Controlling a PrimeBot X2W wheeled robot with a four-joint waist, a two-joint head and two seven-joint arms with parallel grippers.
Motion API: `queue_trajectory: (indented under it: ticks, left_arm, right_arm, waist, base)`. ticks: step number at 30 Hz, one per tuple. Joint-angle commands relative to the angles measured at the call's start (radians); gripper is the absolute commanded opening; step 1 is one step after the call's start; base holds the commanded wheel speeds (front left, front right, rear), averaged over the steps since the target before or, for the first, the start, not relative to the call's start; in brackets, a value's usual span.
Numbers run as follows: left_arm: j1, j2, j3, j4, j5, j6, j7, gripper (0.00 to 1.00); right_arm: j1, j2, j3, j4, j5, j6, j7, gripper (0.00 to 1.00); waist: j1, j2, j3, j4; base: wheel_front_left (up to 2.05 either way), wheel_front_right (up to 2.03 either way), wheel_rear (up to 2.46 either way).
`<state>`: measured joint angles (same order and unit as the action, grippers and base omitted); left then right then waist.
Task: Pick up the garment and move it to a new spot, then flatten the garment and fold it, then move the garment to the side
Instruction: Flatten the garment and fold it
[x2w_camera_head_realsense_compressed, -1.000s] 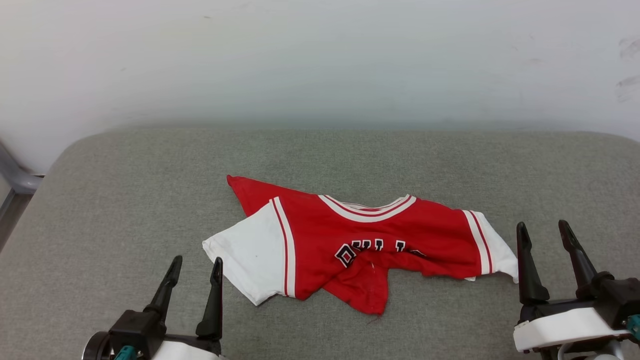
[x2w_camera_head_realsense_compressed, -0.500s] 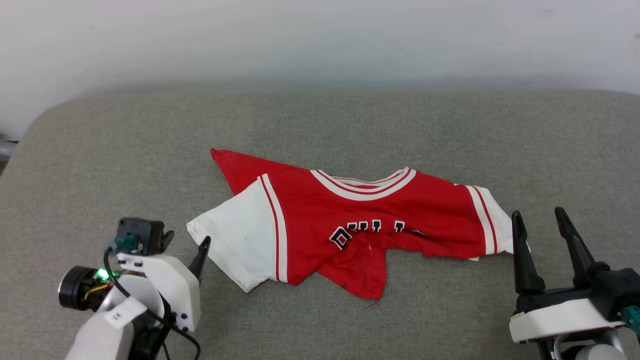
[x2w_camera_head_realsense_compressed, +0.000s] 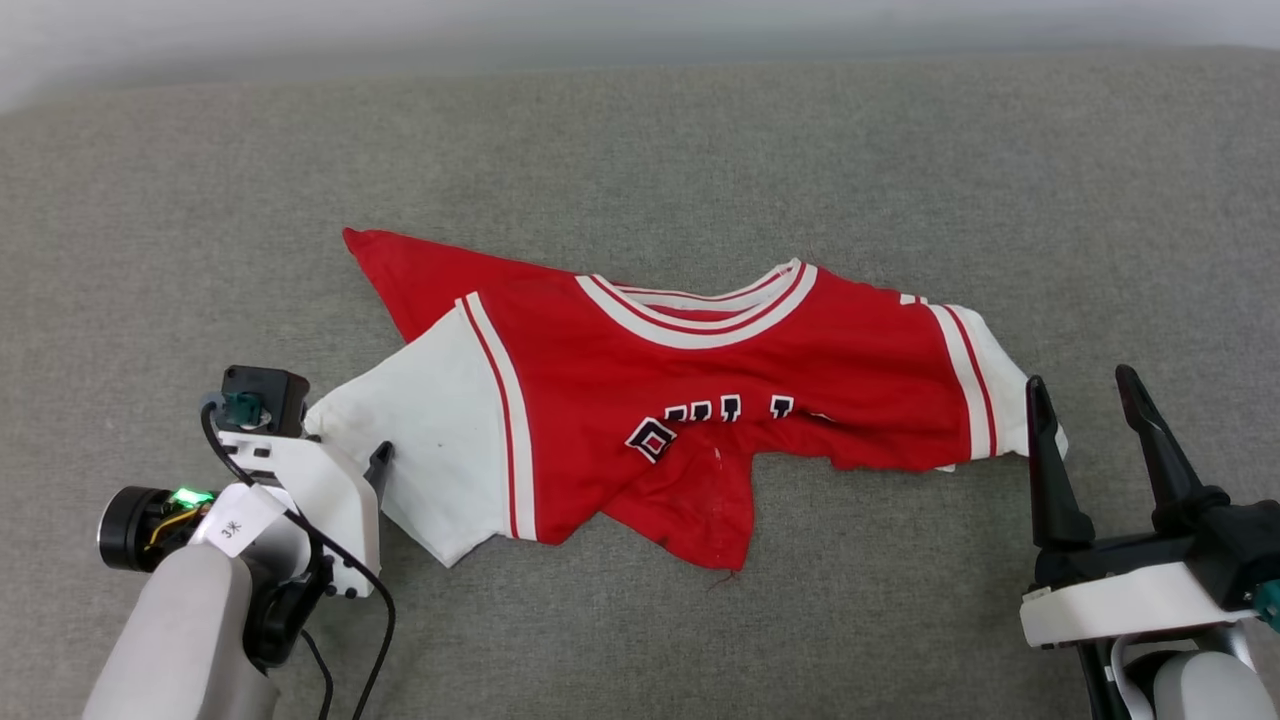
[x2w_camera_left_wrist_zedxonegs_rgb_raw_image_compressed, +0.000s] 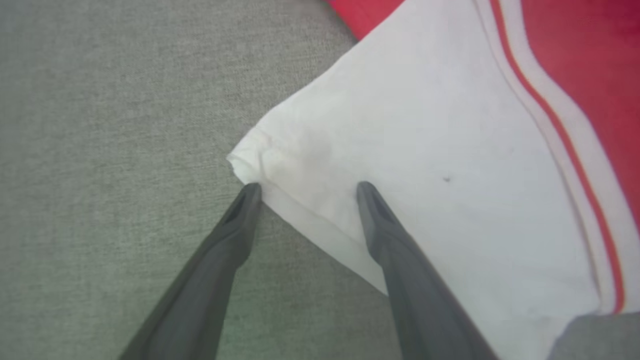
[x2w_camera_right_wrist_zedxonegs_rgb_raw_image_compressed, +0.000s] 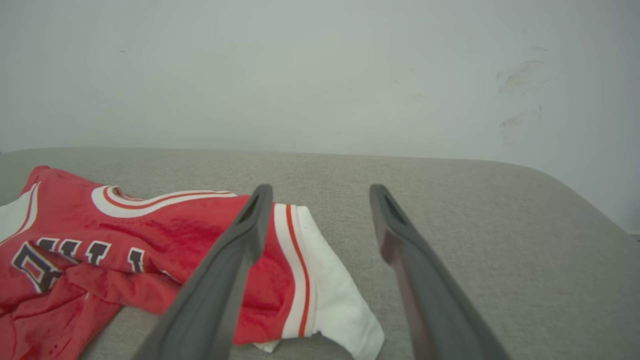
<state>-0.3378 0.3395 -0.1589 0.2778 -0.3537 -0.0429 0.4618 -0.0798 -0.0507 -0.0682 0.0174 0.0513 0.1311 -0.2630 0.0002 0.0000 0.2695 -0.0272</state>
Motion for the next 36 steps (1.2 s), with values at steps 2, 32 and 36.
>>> queue_trajectory:
  ticks: [2,32,36]
  left_arm:
    - [-0.020,0.002,-0.008,0.033,0.013,0.007,-0.008,1.00]
    - [0.266,0.015,0.037,-0.107,-0.032,0.080,-0.139,1.00]
    - [0.253,-0.003,0.025,-0.155,-0.009,0.061,-0.287,1.00]
  right_arm:
    - [-0.006,0.001,-0.002,-0.006,-0.008,-0.001,-0.003,1.00]
    - [0.033,0.001,-0.010,0.106,-0.016,-0.001,-0.003,1.00]
    - [0.019,0.001,-0.030,0.128,-0.002,-0.001,0.011,1.00]
  waist:
    - [-0.0002,0.0000,0.014,-0.007]
    - [-0.0002,0.0000,-0.130,0.072]
    - [-0.0002,0.0000,-0.139,0.087]
  base:
    - [0.00,0.00,0.00]
    - [0.00,0.00,0.00]
    - [0.00,0.00,0.00]
